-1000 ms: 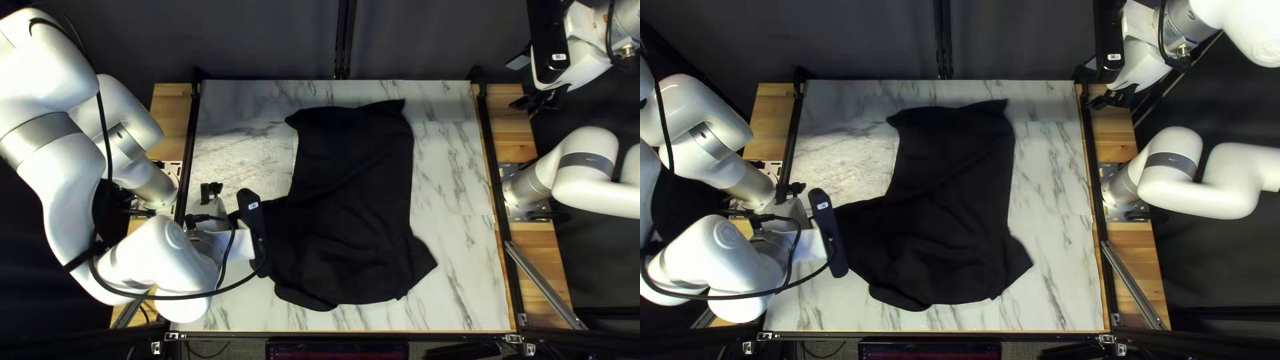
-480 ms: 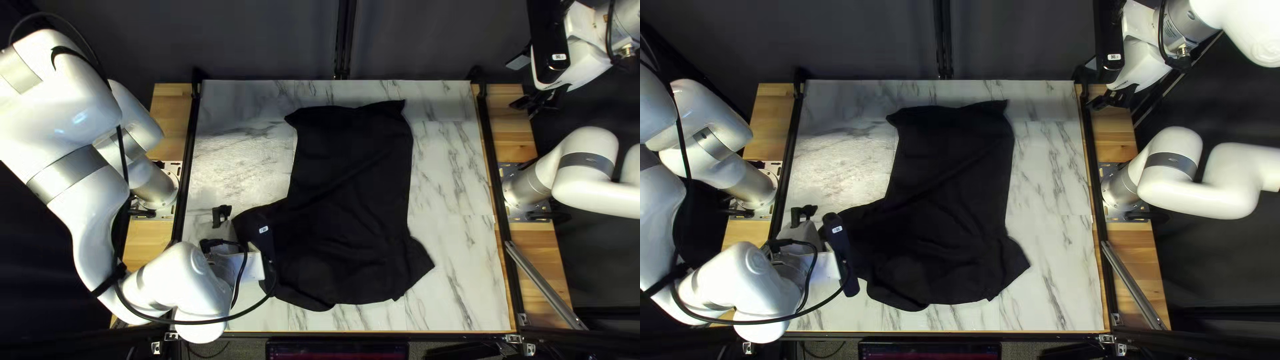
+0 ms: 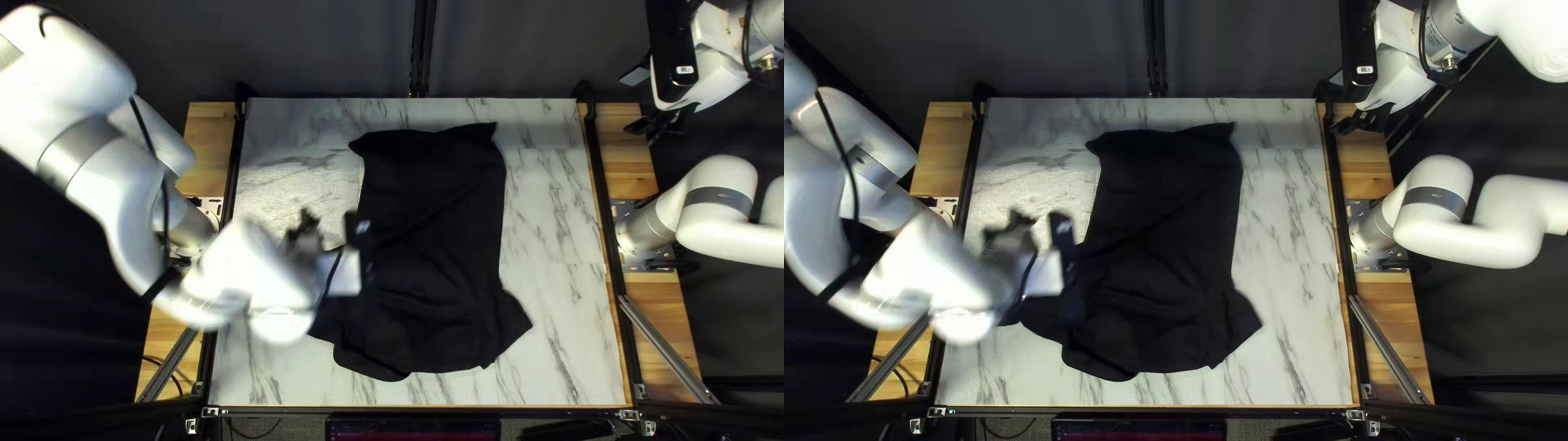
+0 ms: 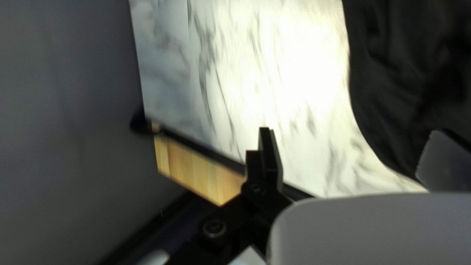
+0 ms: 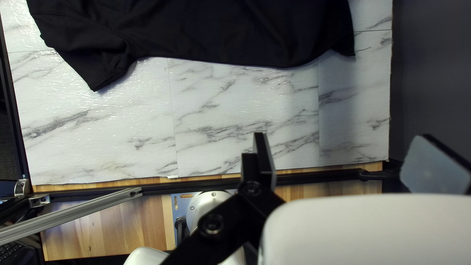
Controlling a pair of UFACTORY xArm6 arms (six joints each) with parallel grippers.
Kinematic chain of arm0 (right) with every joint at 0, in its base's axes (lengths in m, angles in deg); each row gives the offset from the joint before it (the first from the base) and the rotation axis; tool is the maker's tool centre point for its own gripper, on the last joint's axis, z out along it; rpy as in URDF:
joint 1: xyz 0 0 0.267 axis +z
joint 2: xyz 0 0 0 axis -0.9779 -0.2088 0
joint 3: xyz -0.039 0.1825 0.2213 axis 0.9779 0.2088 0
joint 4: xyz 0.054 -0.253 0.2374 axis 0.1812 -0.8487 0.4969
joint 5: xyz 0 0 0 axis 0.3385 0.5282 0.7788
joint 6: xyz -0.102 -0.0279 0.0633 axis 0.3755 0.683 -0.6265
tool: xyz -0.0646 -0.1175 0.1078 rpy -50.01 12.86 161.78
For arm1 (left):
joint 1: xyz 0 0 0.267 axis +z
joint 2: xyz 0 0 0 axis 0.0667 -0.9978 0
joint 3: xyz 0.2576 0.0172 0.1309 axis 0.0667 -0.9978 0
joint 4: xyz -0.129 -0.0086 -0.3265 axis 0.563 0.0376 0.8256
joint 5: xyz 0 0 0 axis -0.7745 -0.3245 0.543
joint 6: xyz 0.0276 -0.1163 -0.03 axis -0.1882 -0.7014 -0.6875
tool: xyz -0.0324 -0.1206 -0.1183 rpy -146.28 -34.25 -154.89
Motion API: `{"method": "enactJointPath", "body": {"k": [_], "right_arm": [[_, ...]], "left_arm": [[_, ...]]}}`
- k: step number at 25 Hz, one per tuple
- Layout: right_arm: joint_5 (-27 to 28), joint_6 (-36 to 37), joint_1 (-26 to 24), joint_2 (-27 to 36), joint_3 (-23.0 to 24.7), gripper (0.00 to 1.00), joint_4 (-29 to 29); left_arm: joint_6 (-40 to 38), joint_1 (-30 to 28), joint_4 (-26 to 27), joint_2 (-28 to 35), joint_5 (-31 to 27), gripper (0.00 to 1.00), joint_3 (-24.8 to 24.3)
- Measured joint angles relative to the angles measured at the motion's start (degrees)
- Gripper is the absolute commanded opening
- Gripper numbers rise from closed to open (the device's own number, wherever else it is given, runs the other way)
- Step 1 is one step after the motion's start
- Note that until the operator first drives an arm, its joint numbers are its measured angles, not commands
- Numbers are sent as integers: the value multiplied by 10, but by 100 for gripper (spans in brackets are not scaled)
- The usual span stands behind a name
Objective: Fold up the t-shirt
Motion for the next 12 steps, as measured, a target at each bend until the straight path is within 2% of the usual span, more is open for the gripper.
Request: {"method": "enactJointPath", "body": {"k": [3,5,7,12], "right_arm": [[0,0,0,0,0,100,0],[0,0,0,0,0,100,0],[0,0,0,0,0,100,0],[0,0,0,0,0,100,0]], "left_arm": [[128,83,8,5,95,100,-32],[186,124,14,-6,136,100,-42],[211,140,18,-13,154,100,-46],[217,142,19,-13,158,100,-46]]}}
